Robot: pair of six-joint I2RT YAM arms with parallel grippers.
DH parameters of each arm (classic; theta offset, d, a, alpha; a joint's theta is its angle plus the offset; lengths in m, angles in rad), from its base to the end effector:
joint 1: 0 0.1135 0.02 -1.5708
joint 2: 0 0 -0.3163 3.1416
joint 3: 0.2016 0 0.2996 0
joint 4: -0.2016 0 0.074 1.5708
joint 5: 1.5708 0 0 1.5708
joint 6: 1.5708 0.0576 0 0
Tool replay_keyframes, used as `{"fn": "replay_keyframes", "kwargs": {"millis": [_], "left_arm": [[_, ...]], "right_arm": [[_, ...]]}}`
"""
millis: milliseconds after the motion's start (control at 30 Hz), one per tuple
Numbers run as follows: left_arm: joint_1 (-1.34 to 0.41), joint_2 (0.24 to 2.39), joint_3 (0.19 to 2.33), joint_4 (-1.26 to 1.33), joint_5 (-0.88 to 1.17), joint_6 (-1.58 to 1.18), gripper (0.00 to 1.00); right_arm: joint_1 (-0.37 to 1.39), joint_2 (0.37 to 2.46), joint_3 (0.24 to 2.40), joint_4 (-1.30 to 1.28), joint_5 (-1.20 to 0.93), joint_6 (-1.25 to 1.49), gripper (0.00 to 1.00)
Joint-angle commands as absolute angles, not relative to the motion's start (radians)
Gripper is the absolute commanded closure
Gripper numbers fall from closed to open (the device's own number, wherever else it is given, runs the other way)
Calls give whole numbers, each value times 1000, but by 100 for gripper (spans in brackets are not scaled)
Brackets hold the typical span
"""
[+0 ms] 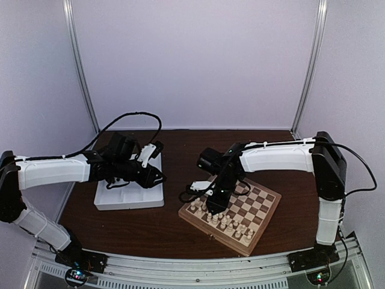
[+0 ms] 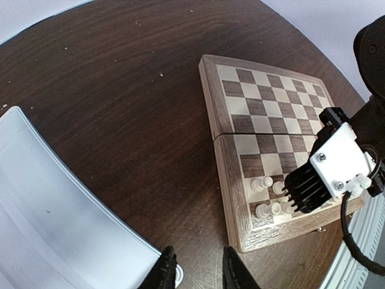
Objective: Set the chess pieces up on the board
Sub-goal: Pick up the chess piece from the chessboard.
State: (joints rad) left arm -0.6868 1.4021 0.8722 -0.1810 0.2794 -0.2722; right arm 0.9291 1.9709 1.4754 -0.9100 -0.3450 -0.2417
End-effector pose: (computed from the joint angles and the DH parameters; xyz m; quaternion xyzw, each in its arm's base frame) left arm 0.2594 -0.2333 0.2443 0.2421 0.8689 -0.3027 0.3078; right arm 0.2544 0.3730 0.1916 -0.5543 0.8105 0.1885 0.0189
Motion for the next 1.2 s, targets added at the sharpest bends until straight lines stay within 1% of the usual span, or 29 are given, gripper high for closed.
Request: {"fn": "replay_keyframes", "kwargs": {"millis": [0,733,1167], "left_arm": [[-679,1414,873,-139,276,-277,73],[-678,1422,889,-160,269,-268,73],[-678,1418,885,-157,268,-269,72]], "right_arm": [[923,1989,1505,-918,-364,-258,80],[922,1977,1504,-905,-382,-259,90],[911,1946,1496,-859,-349,-247,92]]}}
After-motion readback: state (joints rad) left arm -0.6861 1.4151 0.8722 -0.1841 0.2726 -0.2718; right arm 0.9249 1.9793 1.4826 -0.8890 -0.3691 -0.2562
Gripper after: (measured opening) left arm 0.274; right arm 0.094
